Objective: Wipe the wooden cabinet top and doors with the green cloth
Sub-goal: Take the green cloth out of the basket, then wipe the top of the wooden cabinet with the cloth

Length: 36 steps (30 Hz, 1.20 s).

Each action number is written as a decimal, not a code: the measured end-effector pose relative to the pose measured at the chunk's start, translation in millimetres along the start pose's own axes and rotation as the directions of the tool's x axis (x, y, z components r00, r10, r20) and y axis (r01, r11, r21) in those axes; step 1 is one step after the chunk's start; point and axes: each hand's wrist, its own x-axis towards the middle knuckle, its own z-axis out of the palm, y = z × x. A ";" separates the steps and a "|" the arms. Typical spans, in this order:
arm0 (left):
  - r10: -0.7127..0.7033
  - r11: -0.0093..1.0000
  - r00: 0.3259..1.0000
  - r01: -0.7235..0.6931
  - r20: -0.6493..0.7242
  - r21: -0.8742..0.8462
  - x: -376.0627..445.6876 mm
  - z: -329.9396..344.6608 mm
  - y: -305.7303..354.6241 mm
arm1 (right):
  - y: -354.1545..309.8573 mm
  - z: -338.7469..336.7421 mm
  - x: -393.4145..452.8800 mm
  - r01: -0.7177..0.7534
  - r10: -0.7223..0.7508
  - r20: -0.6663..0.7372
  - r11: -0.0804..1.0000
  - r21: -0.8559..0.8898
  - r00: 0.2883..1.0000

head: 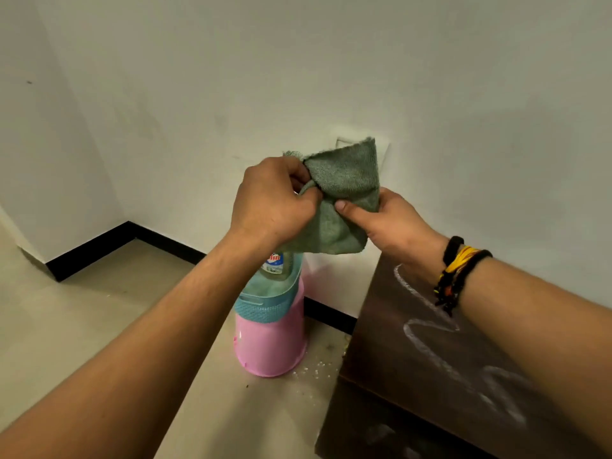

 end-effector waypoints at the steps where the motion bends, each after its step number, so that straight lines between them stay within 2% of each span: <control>1: 0.003 0.998 1.000 -0.003 0.006 -0.067 -2.9 -4.1 14.1 | -10.0 -10.0 -10.2 0.053 -0.051 -0.046 0.996 0.066 0.998; 2: 0.004 0.994 1.000 -0.001 0.028 -0.113 -6.7 -6.6 25.1 | -20.1 -20.0 -21.0 0.099 -0.092 -0.088 0.992 0.082 0.992; 4: -0.030 0.983 0.996 0.044 0.080 -0.176 -15.1 -8.1 39.9 | -40.9 -40.3 -42.7 0.162 -0.159 -0.147 0.987 0.010 0.976; 7: -0.066 0.993 0.993 0.075 0.097 -0.093 -23.7 -13.7 54.8 | -66.1 -71.1 -73.6 0.222 -0.256 -0.162 0.954 -0.204 0.953; 9: 0.029 0.984 0.979 0.007 0.204 -0.175 -29.8 -17.8 66.9 | -78.1 -87.7 -91.4 0.220 -0.263 -0.100 0.923 -0.317 0.960; 11: 0.171 0.930 0.910 -0.022 0.379 -0.366 -36.4 -16.4 83.5 | -84.6 -101.8 -107.8 0.205 -0.235 -0.033 0.902 -0.380 0.972; 12: 0.224 0.907 0.877 -0.028 0.425 -0.420 -38.9 -13.7 90.7 | -85.3 -107.8 -114.6 0.201 -0.227 -0.014 0.886 -0.417 0.974; 14: 0.254 0.896 0.866 -0.044 0.430 -0.441 -41.2 -10.3 105.2 | -80.3 -116.5 -125.5 0.187 -0.214 -0.002 0.860 -0.474 0.977; 16: 0.261 0.927 0.867 -0.102 0.425 -0.361 -40.9 -4.2 118.6 | -66.5 -124.9 -132.1 0.156 -0.182 -0.020 0.889 -0.432 0.983; 18: 0.249 0.949 0.862 -0.126 0.442 -0.288 -39.3 4.9 129.7 | -48.0 -133.7 -134.8 0.110 -0.118 -0.011 0.953 -0.282 0.993; 21: 0.198 0.944 0.888 -0.059 0.415 -0.324 -31.3 15.6 144.6 | -13.6 -148.2 -132.6 0.010 -0.002 0.159 0.999 -0.050 0.987; 23: 0.221 0.939 0.914 -0.105 0.340 -0.328 -22.3 20.0 154.1 | 10.3 -156.3 -126.1 -0.029 0.029 0.280 1.000 -0.003 0.960; 24: 0.252 0.939 0.917 -0.155 0.309 -0.306 -17.6 20.7 157.5 | 19.9 -158.0 -121.3 -0.030 0.036 0.281 0.999 -0.026 0.959; 25: 0.291 0.941 0.911 -0.218 0.291 -0.259 -13.8 22.3 161.3 | 28.3 -159.4 -113.8 -0.013 0.030 0.234 0.997 -0.074 0.972; 28: 0.438 0.898 0.873 -0.418 0.213 -0.134 -4.3 26.7 167.2 | 38.3 -160.2 -80.6 0.038 -0.050 -0.057 0.978 -0.205 0.997; 30: 0.535 0.844 0.835 -0.521 0.129 -0.126 -7.0 25.4 163.6 | 35.2 -158.6 -60.4 0.091 -0.134 -0.216 0.976 -0.196 0.967; 32: 0.587 0.809 0.802 -0.577 0.109 -0.111 -23.5 29.3 145.4 | 37.8 -159.0 -50.1 0.158 -0.246 -0.270 0.938 -0.309 0.931; 34: 0.596 0.790 0.773 -0.613 0.219 0.012 -58.3 41.4 115.6 | 60.2 -157.9 -52.6 0.154 -0.230 -0.134 0.892 -0.425 0.964; 36: 0.478 0.777 0.735 -0.609 0.481 0.157 -95.1 63.1 78.8 | 97.6 -152.2 -59.9 0.115 -0.037 0.139 0.786 -0.607 0.990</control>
